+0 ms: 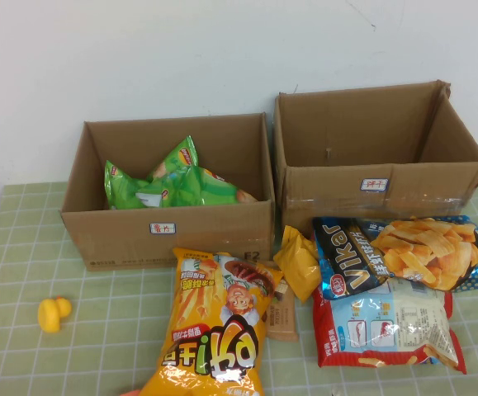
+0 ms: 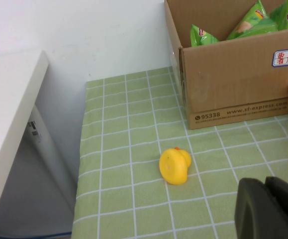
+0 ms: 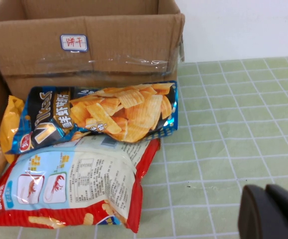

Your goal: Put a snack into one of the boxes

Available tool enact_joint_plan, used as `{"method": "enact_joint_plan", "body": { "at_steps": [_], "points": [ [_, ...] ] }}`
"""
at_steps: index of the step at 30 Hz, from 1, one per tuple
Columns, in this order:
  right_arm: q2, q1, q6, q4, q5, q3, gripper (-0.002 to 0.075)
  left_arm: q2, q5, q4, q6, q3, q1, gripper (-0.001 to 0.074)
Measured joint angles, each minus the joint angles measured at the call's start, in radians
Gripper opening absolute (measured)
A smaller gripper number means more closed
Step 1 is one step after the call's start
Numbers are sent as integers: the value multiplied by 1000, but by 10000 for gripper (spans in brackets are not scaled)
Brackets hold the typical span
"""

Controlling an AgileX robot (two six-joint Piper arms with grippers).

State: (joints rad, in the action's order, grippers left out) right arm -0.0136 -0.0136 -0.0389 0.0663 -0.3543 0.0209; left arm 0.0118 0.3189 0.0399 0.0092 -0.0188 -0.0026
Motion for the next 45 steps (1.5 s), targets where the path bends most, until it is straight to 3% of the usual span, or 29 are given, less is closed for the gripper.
{"method": "enact_joint_plan", "body": {
  "at_steps": [9,14,15,16,20,26,31,38,45],
  "points": [
    [0,0,5,76,-2,0,-2,0,0,0,0,0,0,-2],
    [0,0,49,456,-12,4,-2,0,0,0,0,0,0,-2],
    [0,0,71,656,-12,6,-2,0,0,0,0,0,0,-2],
    [0,0,77,752,-12,6,-2,0,0,0,0,0,0,-2],
    [0,0,85,916,7,6,-2,0,0,0,0,0,0,-2],
    [0,0,29,958,94,6,-2,0,0,-2,0,0,0,-2],
    [0,0,-185,963,41,-27,-2,0,0,-2,0,0,0,-2],
    [137,0,-518,836,-85,-330,-2,0,0,-2,0,0,0,-2],
    [434,0,-887,622,-378,-640,-2,0,2,-2,0,0,0,-2]
  ]
}}
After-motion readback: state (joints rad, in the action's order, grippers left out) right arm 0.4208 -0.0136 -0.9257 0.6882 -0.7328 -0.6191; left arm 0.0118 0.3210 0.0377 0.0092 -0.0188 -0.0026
